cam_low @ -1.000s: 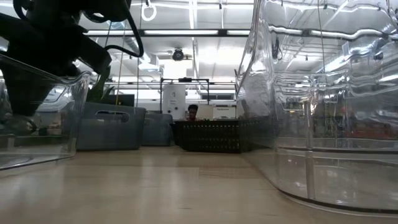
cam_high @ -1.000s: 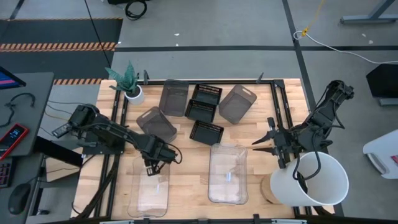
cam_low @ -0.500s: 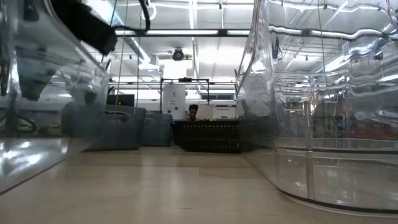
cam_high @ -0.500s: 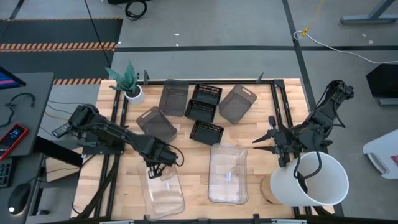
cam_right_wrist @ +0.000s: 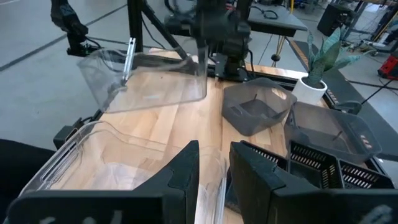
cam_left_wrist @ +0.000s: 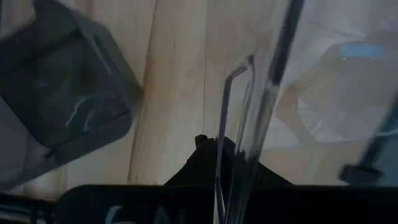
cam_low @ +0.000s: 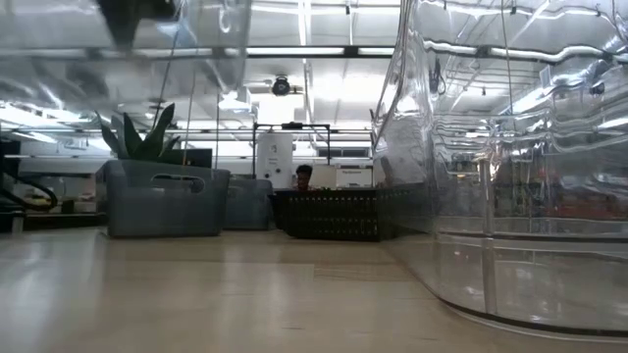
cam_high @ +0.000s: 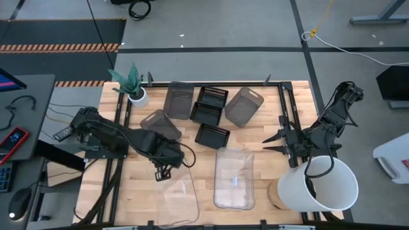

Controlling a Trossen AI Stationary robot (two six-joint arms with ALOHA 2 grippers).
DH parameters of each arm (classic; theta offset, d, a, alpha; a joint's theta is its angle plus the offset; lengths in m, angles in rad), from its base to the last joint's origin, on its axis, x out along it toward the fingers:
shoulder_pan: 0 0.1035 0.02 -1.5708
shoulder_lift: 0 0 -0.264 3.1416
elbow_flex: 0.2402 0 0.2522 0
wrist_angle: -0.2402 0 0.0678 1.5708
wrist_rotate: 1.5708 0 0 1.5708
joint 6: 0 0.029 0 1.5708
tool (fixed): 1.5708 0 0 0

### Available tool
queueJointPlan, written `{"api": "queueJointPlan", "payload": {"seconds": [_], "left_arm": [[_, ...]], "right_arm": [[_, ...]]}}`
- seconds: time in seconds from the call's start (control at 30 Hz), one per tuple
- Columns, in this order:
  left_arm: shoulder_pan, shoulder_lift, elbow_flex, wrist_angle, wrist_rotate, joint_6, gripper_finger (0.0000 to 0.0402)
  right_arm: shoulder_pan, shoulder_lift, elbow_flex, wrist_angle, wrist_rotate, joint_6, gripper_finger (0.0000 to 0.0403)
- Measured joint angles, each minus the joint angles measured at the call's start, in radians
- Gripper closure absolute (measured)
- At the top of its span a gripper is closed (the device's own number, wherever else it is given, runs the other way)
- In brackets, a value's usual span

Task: Stack baskets by color
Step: Stack the left transparent bin on top of the right transparent bin

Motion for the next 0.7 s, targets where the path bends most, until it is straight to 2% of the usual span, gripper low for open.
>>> {"api": "queueJointPlan", "payload": {"seconds": [0.17, 0.33, 0.53, 0.7], "left_arm": [[0.033, 0.0, 0.176, -0.014, -0.022, -0.002, 0.0394], [0.081, 0.006, 0.322, 0.004, -0.112, -0.01, 0.0394], [0.151, 0.016, 0.379, 0.148, -0.148, 0.031, 0.0394], [0.19, 0.094, 0.441, 0.186, -0.143, 0.115, 0.0394]], "right_arm": [[0.002, -0.026, 0.0, -0.03, 0.0, 0.025, 0.0308], [0.014, -0.054, 0.0, -0.053, 0.002, 0.027, 0.0308], [0.031, -0.07, 0.0, -0.055, 0.037, 0.027, 0.0308], [0.043, -0.07, 0.0, -0.056, 0.052, 0.027, 0.0308]]}}
